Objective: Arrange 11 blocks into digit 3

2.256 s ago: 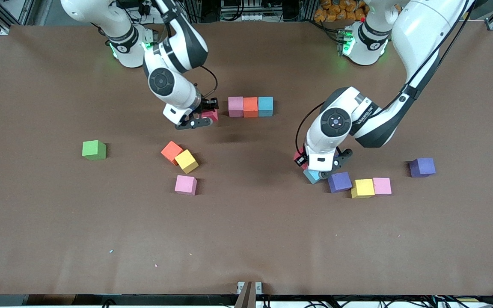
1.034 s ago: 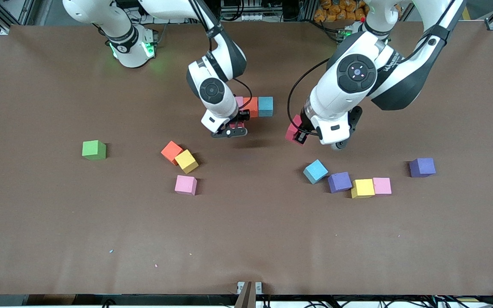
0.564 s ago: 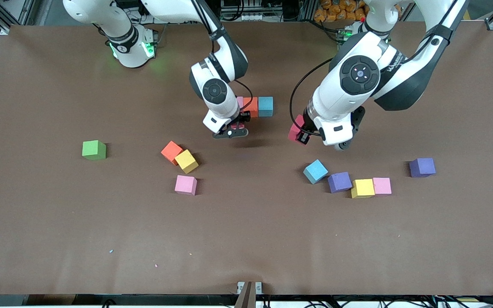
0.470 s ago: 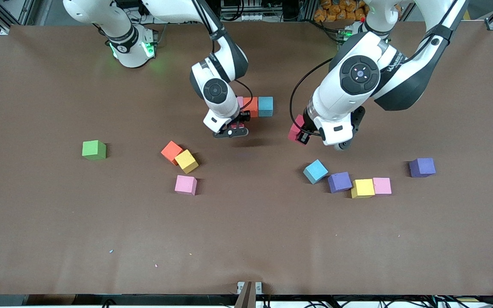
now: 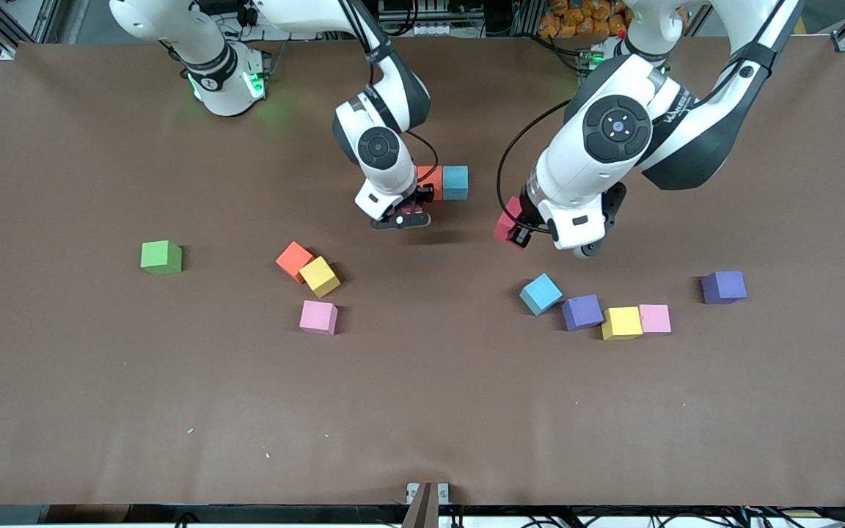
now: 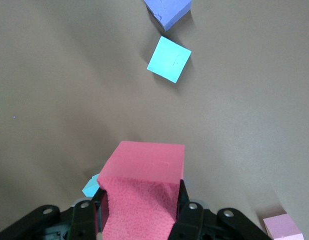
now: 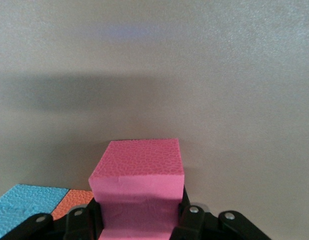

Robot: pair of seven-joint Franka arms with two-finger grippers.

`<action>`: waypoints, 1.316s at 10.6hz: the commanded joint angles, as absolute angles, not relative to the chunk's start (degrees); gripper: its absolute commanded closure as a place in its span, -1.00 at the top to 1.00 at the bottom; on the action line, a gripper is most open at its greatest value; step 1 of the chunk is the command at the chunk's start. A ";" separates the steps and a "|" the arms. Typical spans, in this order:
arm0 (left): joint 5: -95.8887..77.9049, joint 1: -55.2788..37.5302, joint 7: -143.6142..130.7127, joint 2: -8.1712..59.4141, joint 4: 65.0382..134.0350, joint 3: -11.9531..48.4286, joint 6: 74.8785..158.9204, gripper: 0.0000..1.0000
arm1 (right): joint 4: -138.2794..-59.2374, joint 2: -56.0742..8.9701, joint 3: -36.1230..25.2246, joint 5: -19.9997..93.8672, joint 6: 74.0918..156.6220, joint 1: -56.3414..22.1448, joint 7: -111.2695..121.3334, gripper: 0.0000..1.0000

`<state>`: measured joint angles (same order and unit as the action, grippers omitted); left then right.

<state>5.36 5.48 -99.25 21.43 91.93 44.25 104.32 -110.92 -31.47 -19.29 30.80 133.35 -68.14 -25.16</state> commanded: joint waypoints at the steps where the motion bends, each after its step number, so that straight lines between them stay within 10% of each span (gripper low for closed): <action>1: 4.13 5.98 -98.97 20.65 91.67 44.39 103.27 -1.00 | -112.59 -31.03 -19.95 31.82 133.59 -68.73 -25.58 -1.00; 14: 4.13 5.98 -98.09 20.57 91.23 44.30 103.27 -1.00 | -113.03 -31.03 -20.30 31.38 133.33 -68.12 -28.56 -1.00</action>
<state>5.36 5.53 -99.02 21.43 91.48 44.25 104.32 -111.24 -31.44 -20.04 31.13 133.22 -68.13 -28.09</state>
